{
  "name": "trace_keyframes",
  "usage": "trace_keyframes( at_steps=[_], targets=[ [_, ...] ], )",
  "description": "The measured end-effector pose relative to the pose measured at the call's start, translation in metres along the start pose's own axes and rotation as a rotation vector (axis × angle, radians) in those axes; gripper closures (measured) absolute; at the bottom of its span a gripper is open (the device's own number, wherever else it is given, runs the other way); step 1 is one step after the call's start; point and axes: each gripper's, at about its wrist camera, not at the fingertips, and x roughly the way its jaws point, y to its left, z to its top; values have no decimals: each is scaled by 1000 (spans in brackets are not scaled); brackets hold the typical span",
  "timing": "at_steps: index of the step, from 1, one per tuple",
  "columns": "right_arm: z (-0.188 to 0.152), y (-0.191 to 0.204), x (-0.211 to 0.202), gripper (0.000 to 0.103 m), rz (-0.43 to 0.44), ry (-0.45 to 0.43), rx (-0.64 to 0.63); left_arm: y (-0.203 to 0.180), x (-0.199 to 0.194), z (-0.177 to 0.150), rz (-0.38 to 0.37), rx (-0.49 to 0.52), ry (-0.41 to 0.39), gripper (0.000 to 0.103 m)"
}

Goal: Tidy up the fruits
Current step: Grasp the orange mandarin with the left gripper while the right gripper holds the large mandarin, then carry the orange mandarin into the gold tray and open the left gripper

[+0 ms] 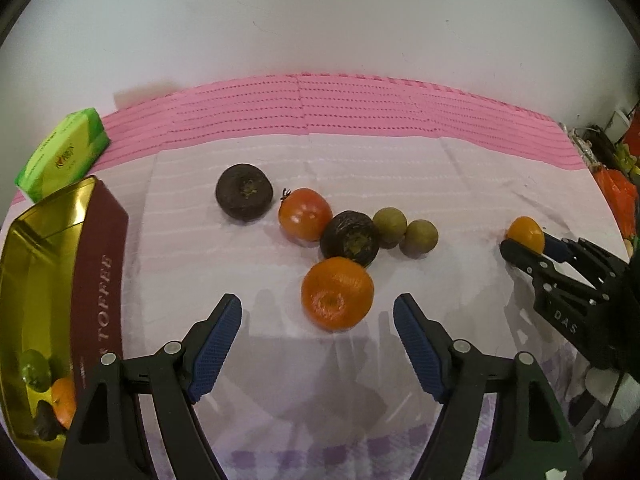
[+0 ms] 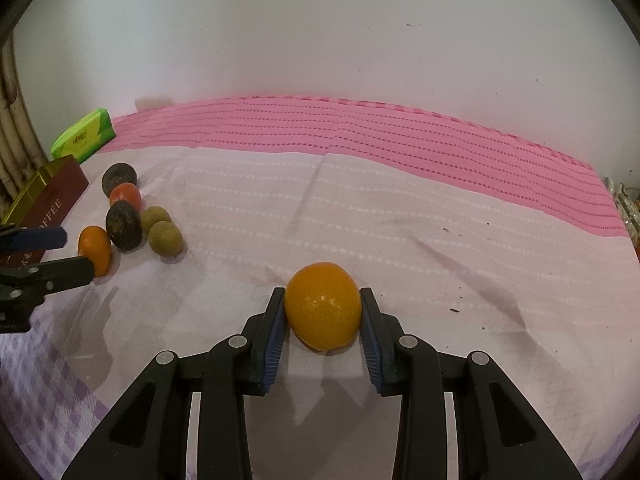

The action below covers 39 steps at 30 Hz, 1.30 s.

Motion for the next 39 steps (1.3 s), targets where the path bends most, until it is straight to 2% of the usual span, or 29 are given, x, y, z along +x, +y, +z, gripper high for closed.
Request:
trace_keyframes(
  at_steps=[4,7,10,13,29,39],
  targets=[
    [0,0,0,66,2,0,0,2,11,3,-22,-17,21,48],
    [0,0,0,66,0,0,-1,2,16,5,-29,-13,28,49],
    [0,0,0,66,0,0,-1,1,18,5,-43,-6,35,62],
    [-1,1,-1,66,-2,0,-2,1,17,4,-47,-6,31,67],
    [-1,1,0,66,-2,0,-2,16,-20,-13,-41,-21,-10,69],
    [-1,1,0,66,-3,0,-3,47,-74,-9,-6,-69,-102,69]
  ],
)
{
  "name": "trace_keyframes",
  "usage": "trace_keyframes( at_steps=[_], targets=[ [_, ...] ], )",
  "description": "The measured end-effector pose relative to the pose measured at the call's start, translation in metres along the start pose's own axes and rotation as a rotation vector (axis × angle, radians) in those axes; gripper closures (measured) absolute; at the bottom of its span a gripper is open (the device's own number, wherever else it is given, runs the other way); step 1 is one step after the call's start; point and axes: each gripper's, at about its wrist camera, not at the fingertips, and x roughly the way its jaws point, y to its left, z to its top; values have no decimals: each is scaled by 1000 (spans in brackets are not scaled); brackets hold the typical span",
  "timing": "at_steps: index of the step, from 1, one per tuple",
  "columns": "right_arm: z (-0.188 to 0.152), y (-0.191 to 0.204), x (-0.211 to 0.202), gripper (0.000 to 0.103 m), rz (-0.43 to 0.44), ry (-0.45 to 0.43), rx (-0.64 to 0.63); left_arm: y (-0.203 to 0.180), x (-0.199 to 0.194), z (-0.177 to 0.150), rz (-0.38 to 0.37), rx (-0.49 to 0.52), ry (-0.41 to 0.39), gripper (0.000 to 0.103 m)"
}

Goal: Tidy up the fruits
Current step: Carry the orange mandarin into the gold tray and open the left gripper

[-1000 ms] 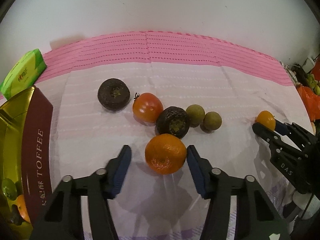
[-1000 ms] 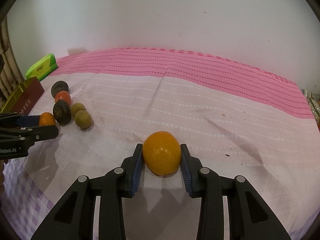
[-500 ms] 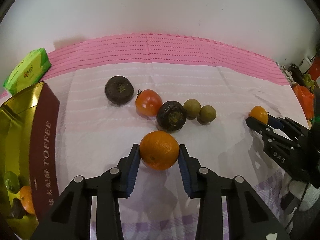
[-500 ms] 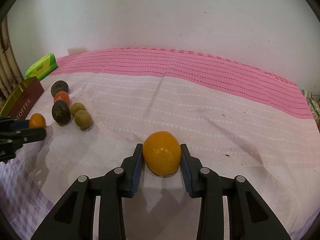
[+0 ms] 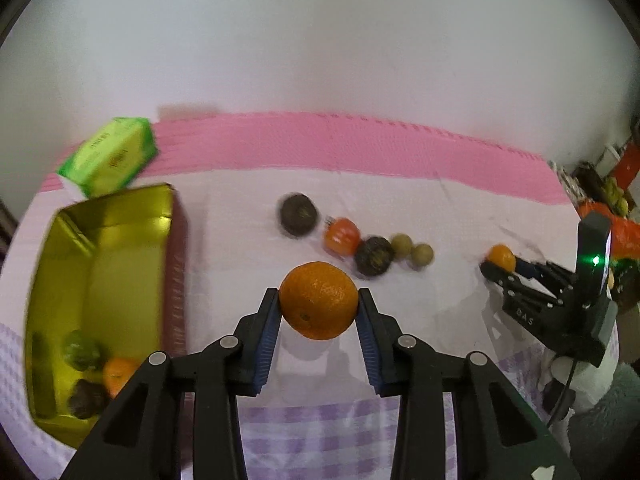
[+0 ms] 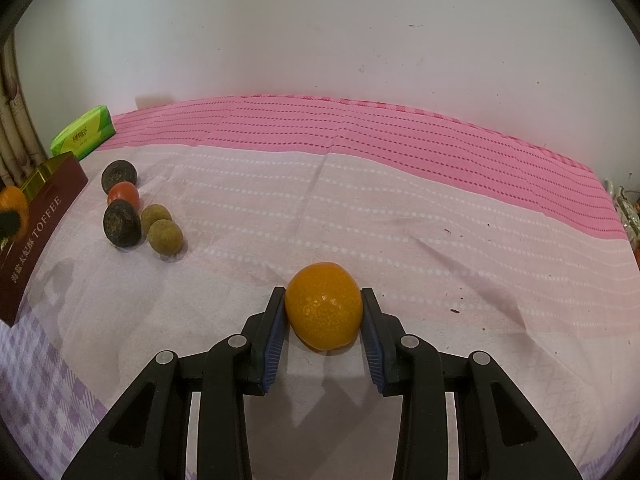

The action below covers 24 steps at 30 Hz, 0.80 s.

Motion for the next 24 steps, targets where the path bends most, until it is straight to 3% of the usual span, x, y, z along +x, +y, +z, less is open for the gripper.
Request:
trace_keyframes(
  at_steps=[9,17,24],
  targets=[
    [0,0,0,66,-2,0,-1,67,-21,12,121,-82,-46,69],
    [0,-1,0,66,-3,0,-2,127,-5,11,235,-154,6,69],
    [0,0,0,66,-3,0,-2,150,15,4,289,-173,60,69]
  ],
)
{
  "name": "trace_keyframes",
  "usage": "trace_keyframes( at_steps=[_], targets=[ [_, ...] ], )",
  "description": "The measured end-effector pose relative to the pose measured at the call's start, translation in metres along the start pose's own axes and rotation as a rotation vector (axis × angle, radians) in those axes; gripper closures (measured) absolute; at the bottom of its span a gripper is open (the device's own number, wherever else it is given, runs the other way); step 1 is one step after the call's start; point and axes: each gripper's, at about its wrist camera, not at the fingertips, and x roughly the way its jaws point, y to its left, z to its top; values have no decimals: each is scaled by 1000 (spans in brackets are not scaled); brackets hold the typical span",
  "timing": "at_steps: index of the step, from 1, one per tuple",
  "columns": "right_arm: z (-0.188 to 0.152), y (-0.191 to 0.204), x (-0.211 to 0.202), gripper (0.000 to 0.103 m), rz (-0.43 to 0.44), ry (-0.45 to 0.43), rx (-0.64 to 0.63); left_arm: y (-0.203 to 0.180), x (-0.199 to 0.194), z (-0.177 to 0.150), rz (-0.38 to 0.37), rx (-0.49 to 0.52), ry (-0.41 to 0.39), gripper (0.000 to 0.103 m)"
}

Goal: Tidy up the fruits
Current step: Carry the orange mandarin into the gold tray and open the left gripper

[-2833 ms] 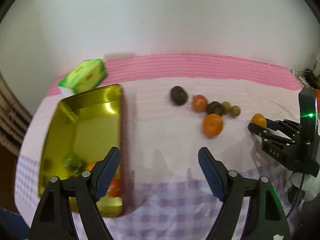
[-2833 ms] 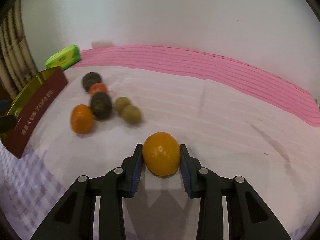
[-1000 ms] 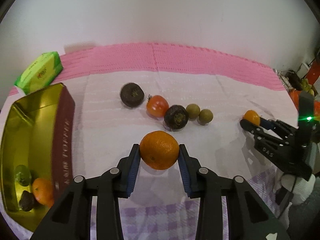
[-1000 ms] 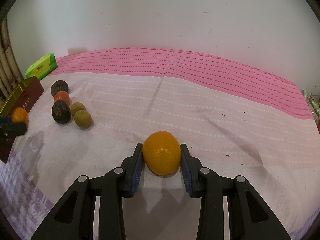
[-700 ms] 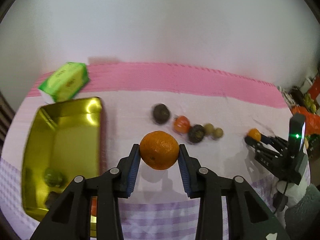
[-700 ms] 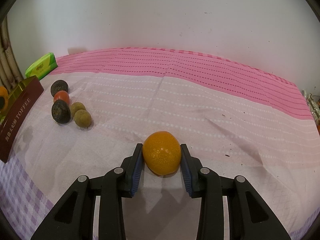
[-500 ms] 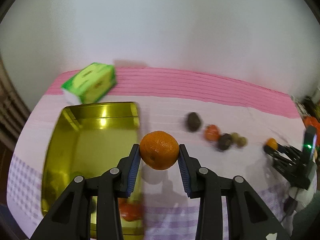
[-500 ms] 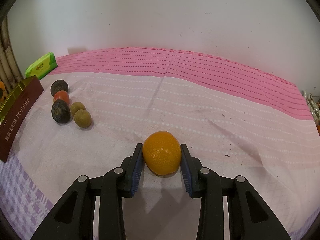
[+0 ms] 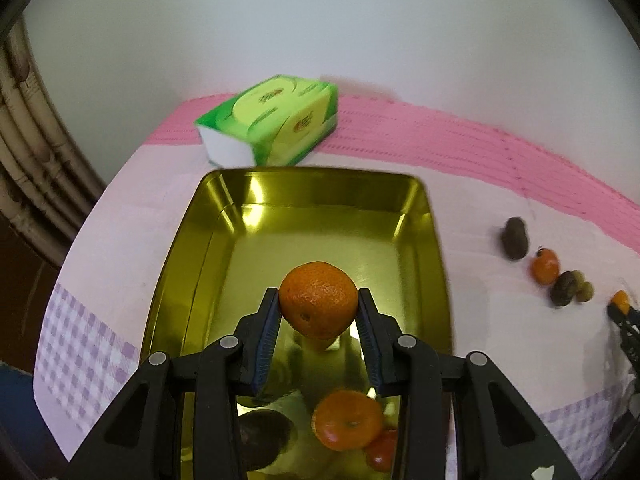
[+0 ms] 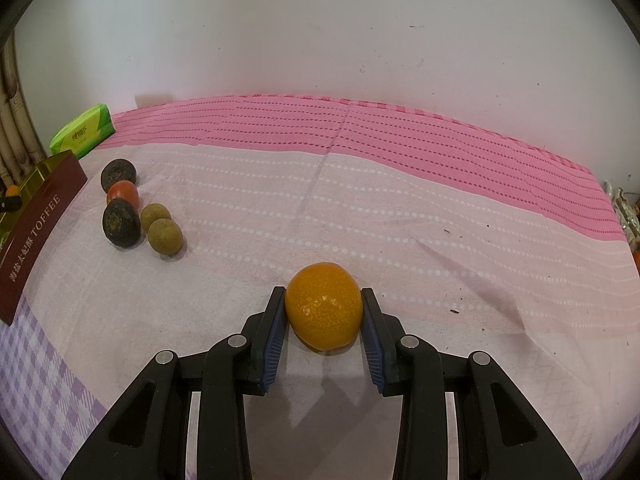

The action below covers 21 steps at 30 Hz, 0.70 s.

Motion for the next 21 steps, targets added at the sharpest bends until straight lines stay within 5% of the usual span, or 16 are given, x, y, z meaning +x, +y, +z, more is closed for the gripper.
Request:
trace_keyframes(
  at_steps=[21],
  targets=[
    [0,0,0,66,-1,0,-1,1,20,-15,59,13,70,69]
  ],
)
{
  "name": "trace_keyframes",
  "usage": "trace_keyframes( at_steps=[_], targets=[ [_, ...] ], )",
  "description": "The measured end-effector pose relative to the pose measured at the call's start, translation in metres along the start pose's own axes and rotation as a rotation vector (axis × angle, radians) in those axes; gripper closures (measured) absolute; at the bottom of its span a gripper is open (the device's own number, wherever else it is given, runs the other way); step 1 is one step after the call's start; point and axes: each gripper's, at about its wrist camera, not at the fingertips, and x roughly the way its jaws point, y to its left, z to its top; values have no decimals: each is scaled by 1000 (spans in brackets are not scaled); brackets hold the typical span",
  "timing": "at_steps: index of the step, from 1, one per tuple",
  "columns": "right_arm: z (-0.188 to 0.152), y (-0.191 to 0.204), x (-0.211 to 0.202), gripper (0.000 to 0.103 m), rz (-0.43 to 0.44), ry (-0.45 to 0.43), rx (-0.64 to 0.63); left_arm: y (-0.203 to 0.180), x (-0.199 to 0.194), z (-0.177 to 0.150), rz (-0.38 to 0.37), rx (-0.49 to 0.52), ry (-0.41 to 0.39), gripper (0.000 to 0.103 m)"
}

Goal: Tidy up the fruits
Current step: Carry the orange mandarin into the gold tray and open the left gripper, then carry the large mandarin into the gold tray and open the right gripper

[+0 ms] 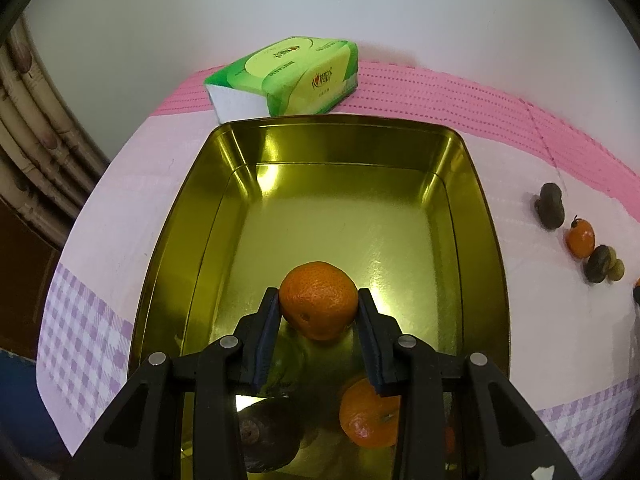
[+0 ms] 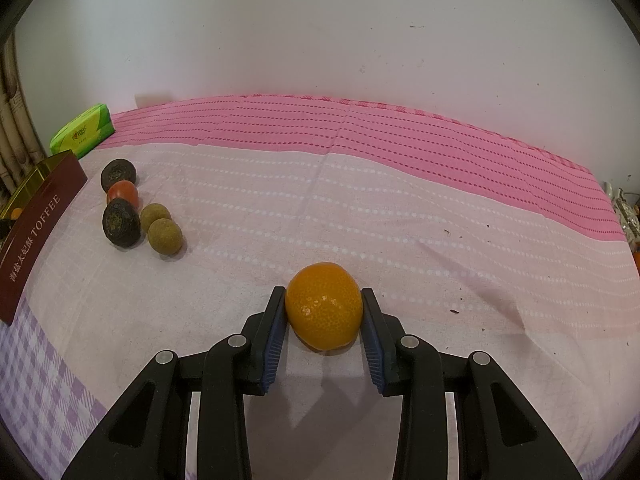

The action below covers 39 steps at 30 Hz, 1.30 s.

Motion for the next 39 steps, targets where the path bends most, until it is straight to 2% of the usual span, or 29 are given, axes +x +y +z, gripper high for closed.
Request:
trace_keyframes(
  at_steps=[18,29,39],
  targets=[
    [0,0,0,66,-1,0,-1,-7,-6,-2,19,47,8,67],
    [0,0,0,66,-2,1,-1,-1,-41,-8,19,83,-57,63],
    [1,1,0,66,-2,1,-1,26,-72,-26,36,38,-107,50]
  ],
)
